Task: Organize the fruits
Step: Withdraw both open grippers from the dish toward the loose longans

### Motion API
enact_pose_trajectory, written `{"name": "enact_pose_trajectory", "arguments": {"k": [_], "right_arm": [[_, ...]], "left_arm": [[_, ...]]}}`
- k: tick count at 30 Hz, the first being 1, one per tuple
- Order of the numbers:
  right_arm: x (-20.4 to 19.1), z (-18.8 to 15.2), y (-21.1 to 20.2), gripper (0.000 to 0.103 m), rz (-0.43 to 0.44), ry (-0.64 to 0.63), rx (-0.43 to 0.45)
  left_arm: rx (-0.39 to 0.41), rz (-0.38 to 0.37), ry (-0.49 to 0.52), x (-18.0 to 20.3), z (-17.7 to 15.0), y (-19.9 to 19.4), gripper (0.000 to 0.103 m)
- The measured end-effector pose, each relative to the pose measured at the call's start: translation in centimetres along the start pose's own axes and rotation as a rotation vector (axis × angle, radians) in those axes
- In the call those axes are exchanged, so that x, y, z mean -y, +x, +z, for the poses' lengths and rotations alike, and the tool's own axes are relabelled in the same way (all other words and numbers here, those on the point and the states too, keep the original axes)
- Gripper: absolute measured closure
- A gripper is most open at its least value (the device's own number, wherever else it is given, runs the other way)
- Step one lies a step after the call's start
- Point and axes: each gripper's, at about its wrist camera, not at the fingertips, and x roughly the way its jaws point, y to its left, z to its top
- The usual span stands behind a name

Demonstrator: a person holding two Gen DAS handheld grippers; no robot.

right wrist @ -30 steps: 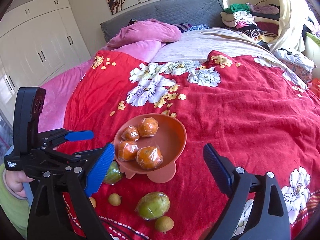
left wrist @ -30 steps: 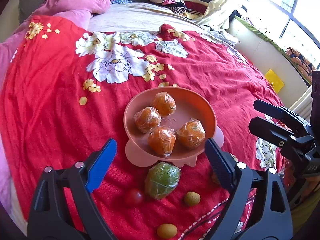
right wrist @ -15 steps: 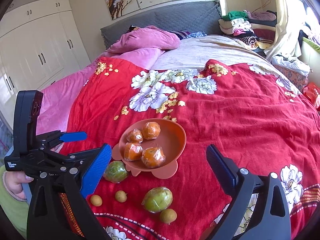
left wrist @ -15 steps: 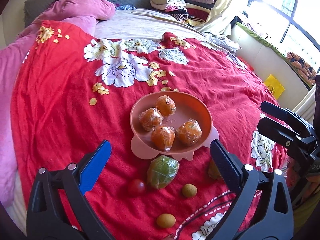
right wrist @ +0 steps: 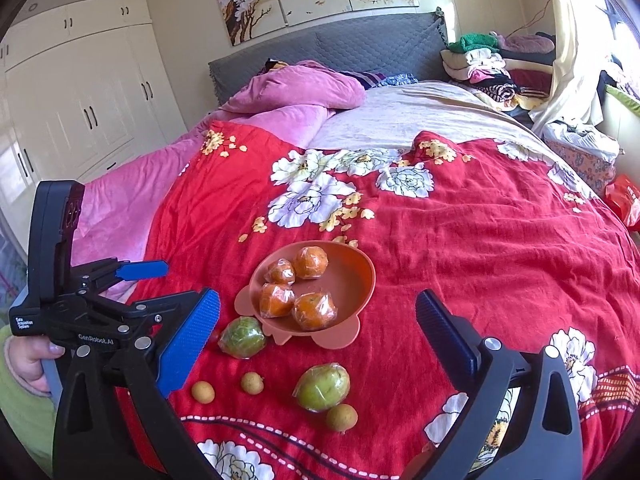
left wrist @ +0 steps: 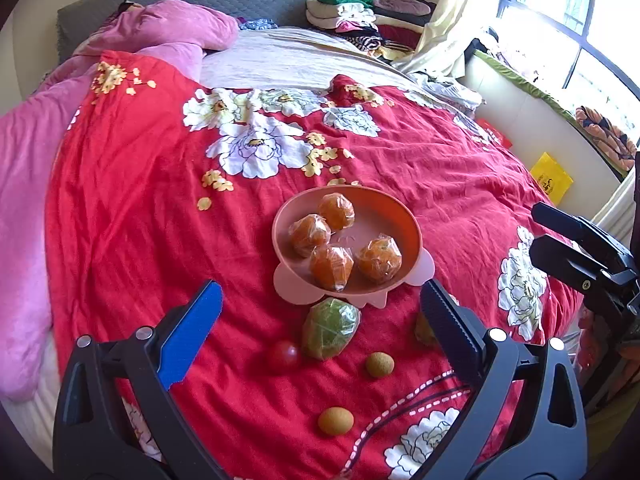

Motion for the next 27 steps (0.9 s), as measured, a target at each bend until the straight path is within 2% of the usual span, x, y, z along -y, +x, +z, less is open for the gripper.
{"name": "enact_pose_trajectory", "arguments": {"k": [13, 27], "right_arm": [[0.3, -1.1, -1.7, 0.005, -0.008, -0.028, 0.000], [1.1, -4.9, -0.7, 0.005, -0.042, -0.039, -0.094]], "left_arm": [[0.008, 0.012, -0.005, -0.2, -1.5, -1.6, 0.010], [-0.052, 0.048, 0.021, 0.0, -5.6, -0.7, 0.010]]}}
